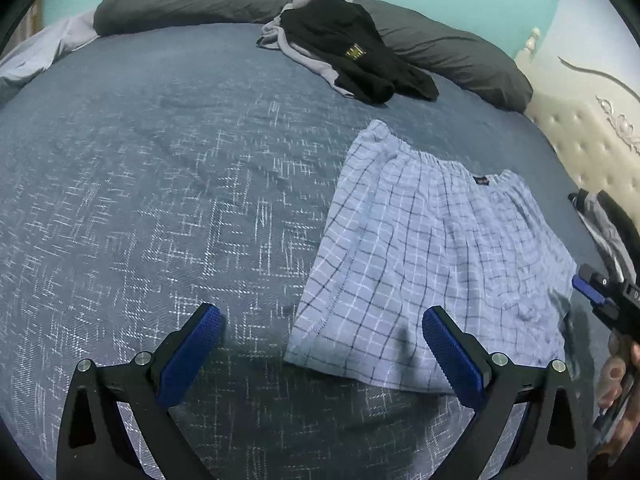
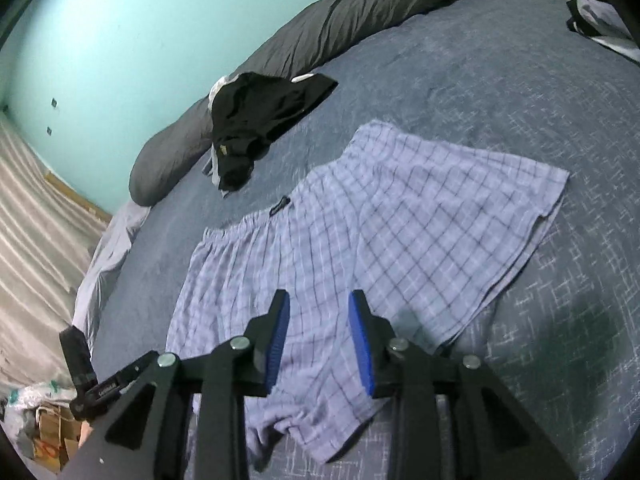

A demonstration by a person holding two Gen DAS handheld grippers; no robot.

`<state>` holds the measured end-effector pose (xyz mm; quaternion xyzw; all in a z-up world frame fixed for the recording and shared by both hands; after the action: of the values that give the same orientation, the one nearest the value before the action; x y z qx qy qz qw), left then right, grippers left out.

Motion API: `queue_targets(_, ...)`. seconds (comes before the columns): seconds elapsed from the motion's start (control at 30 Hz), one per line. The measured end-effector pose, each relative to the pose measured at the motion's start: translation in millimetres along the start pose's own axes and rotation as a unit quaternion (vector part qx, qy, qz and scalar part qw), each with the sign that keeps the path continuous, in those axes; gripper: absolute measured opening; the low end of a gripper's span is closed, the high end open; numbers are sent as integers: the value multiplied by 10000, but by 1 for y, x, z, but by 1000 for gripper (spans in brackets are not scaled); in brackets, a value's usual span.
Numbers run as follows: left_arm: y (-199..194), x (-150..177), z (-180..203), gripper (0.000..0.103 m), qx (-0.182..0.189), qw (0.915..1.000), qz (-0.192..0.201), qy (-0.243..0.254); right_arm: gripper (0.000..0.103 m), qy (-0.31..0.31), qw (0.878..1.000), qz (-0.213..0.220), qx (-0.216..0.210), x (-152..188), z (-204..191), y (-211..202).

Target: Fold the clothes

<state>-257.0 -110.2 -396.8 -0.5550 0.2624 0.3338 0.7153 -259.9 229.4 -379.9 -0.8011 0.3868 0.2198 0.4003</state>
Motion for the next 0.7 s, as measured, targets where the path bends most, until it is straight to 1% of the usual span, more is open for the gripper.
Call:
queue_targets(0.1, 0, 4, 2, 103, -5, 10000, -54, 40, 30, 68, 9999, 40, -108, 3, -1, 1)
queue_targets(0.27, 2, 10, 1, 103, -80, 9999, -139, 0, 30, -158, 9999, 42, -16, 8, -1, 4)
queue_targets(0.4, 3, 13, 5, 103, -93, 9998, -138, 69, 30, -84, 9999, 110, -78, 3, 2, 2)
queue_targets(0.5, 4, 16, 5, 103, -146, 9997, -160, 98, 30, -151, 9998, 149, -4, 2, 6, 1)
queue_targets(0.7, 5, 14, 4, 102, -113, 9998, -176, 35, 30, -114, 9998, 176, 30, 1, 9, 0)
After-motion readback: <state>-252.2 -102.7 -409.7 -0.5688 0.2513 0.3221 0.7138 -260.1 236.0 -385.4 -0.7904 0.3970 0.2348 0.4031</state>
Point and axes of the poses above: each gripper's, at about its wrist camera, not at the fingertips, and y roughly the way its jaws point, z to its right, x to its underside, the point moved 9 cm from there along y, roughly the way its jaws point, and after that the axes turned 14 degrees about z, right-handed, at the moved point
